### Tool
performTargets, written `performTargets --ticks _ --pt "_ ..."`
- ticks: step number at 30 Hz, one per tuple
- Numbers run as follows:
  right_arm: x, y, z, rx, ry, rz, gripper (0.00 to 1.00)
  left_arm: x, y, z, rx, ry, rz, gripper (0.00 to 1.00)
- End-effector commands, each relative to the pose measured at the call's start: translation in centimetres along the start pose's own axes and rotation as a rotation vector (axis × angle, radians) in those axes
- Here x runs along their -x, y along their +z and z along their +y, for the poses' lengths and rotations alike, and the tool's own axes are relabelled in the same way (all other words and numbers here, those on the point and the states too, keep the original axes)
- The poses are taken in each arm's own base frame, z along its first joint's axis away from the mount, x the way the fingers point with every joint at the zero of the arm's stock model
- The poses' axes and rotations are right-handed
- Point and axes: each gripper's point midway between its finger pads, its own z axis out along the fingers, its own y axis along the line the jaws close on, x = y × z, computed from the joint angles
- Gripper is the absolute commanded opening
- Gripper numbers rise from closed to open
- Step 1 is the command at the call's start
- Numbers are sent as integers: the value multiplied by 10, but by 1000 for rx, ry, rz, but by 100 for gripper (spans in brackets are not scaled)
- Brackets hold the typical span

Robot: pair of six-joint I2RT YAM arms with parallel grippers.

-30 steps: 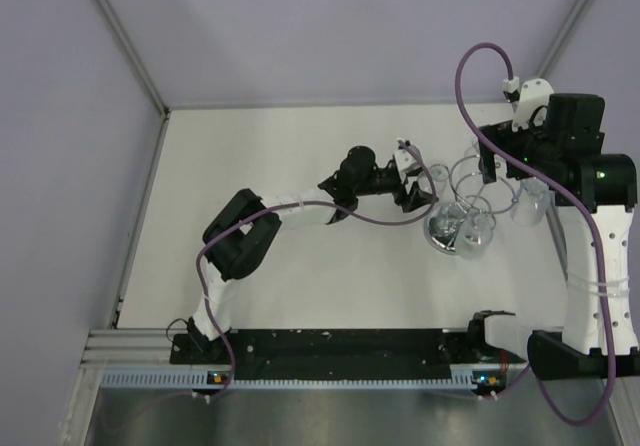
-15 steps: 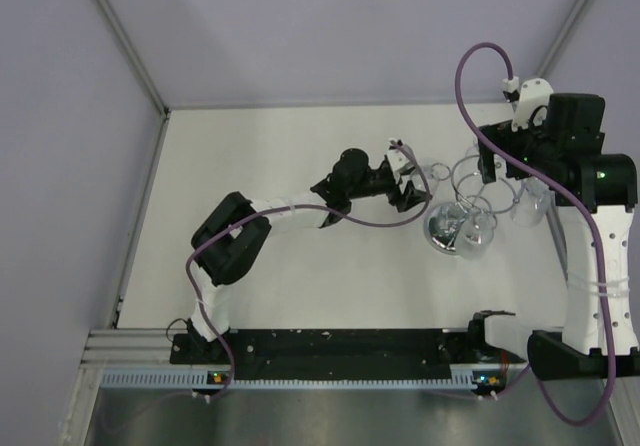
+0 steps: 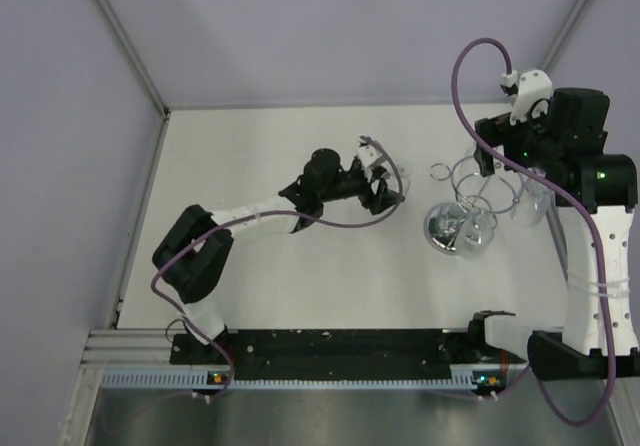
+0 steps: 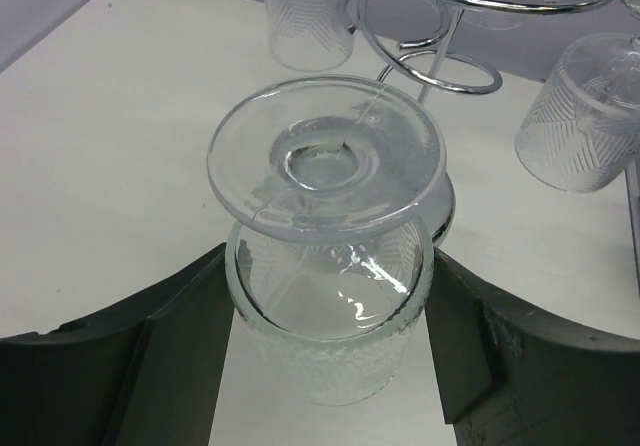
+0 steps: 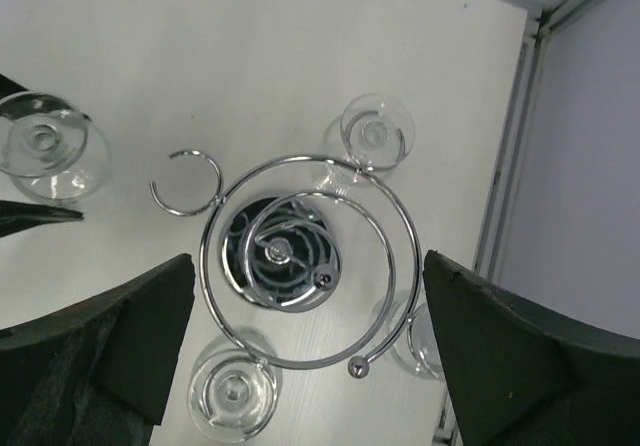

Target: Take the wine glass off the wine glass rack

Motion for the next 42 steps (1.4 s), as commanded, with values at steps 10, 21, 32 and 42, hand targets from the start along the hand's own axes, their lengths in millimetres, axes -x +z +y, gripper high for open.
performTargets --ticks 10,21,32,42 --pt "87 51 31 86 -27 -317 99 72 -134 12 97 -280 77 0" --pt "98 75 131 304 -186 -425 96 26 -196 14 185 -419 348 0" --pt "83 88 202 448 -339 -398 89 39 -193 49 86 -981 183 0" --pt "94 76 222 487 -485 -472 87 10 -195 48 -122 -1403 252 0"
